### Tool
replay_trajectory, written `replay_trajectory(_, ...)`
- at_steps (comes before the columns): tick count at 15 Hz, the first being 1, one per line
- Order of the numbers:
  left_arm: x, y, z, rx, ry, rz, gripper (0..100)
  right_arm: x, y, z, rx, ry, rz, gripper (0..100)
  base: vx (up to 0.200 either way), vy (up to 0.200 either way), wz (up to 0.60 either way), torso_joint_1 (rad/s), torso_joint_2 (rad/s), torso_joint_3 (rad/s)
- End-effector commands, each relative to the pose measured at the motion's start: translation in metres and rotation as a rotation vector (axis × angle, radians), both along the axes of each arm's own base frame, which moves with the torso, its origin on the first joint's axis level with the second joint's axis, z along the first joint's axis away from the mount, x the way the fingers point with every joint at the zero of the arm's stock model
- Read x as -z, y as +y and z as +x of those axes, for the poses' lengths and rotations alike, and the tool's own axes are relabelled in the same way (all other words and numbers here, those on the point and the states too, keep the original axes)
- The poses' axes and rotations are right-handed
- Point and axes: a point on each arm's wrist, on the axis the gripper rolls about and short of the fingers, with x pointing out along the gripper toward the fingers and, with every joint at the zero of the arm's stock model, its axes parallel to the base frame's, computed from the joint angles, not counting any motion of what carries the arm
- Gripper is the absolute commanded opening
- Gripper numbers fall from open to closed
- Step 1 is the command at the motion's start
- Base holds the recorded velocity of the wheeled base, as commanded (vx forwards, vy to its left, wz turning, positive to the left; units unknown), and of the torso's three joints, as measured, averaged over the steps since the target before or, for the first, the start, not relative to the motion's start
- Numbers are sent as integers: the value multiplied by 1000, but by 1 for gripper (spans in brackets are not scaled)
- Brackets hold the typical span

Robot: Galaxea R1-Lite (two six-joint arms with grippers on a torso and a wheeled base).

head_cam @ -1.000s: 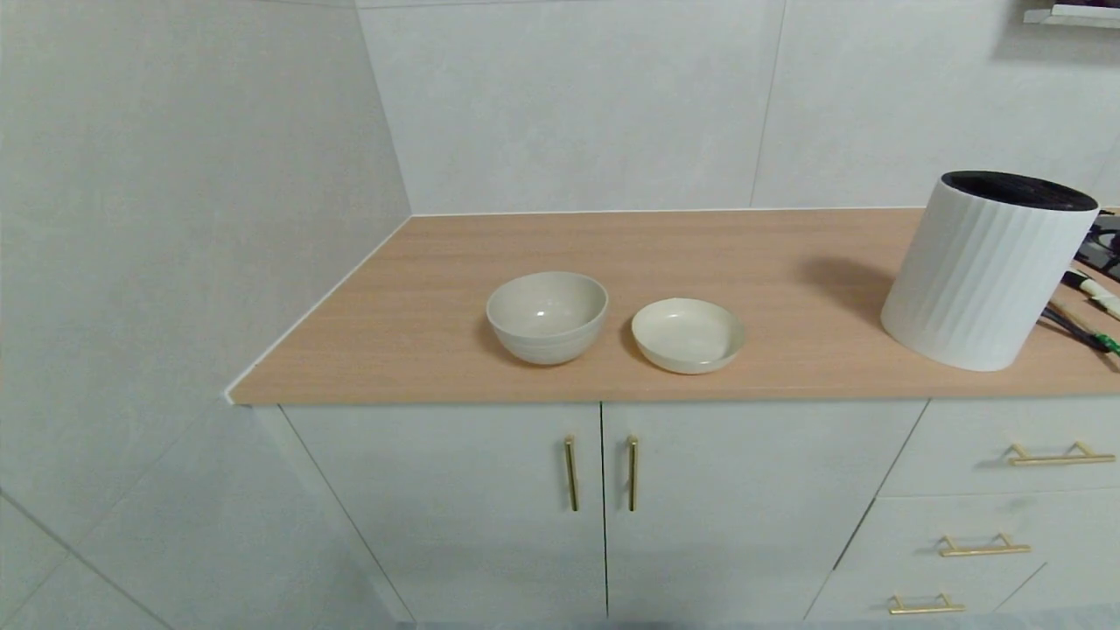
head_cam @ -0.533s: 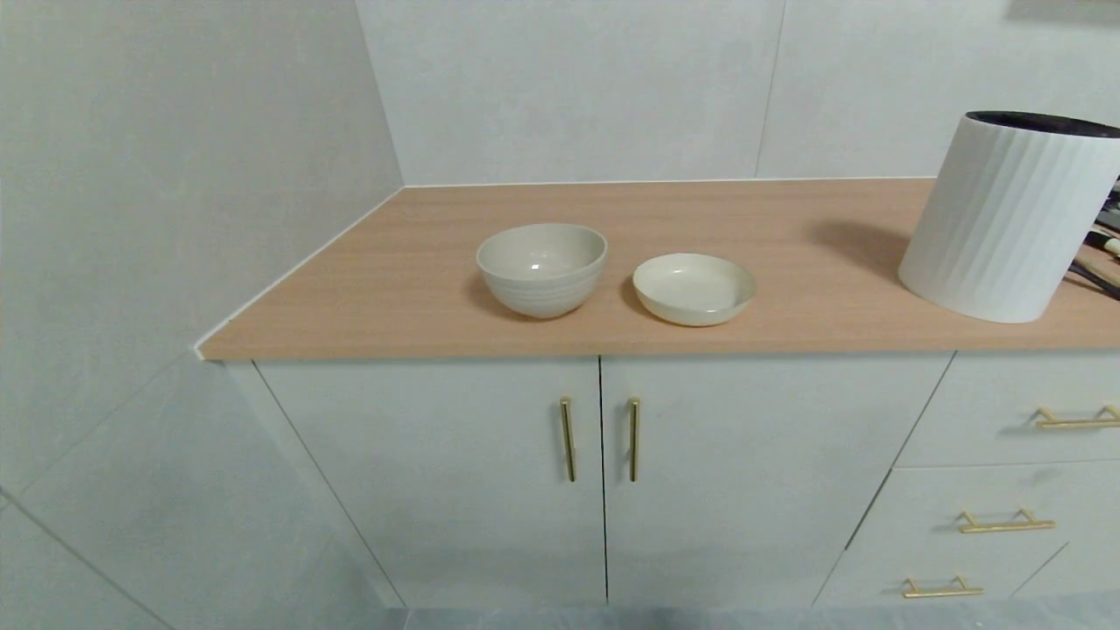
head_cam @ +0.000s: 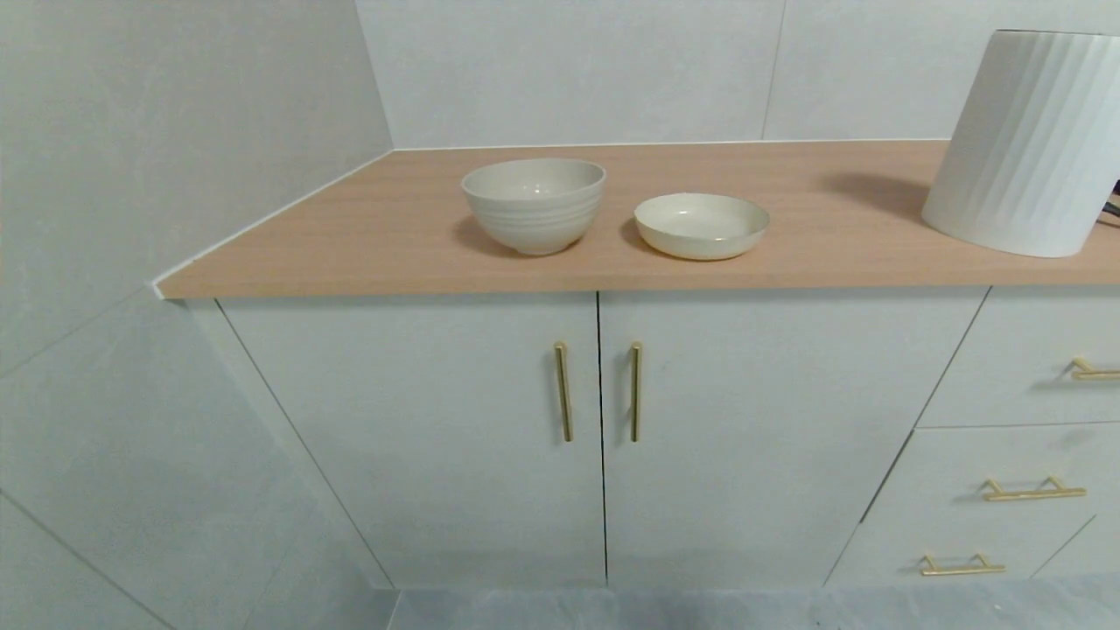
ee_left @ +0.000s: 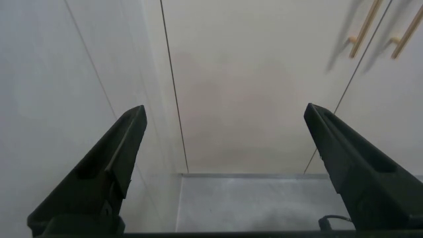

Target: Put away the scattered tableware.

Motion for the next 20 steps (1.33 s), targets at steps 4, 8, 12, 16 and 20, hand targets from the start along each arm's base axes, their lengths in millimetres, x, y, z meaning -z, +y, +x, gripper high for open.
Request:
replay_trajectory(4,0,0,0,-1,-1,-2,100,0,0,0,-1,1,0,100,0,0,0,-73,288,210)
replay_trajectory(8,0,0,0,-1,-1,-1,100,0,0,0,-1,1,0,100,0,0,0,-3,15,10)
replay_trajectory(12,0,0,0,-1,-1,1,100,0,0,0,4,0,-11,100,0,0,0,0,0,0)
replay_trajectory(16,0,0,0,-1,-1,2,100,-29,1,-6,-29,-163,0,100,0,0,0,0,0,0)
replay_trajectory(20,0,0,0,-1,-1,4,100,-57,4,16,-183,40,8,100,0,0,0,0,0,0)
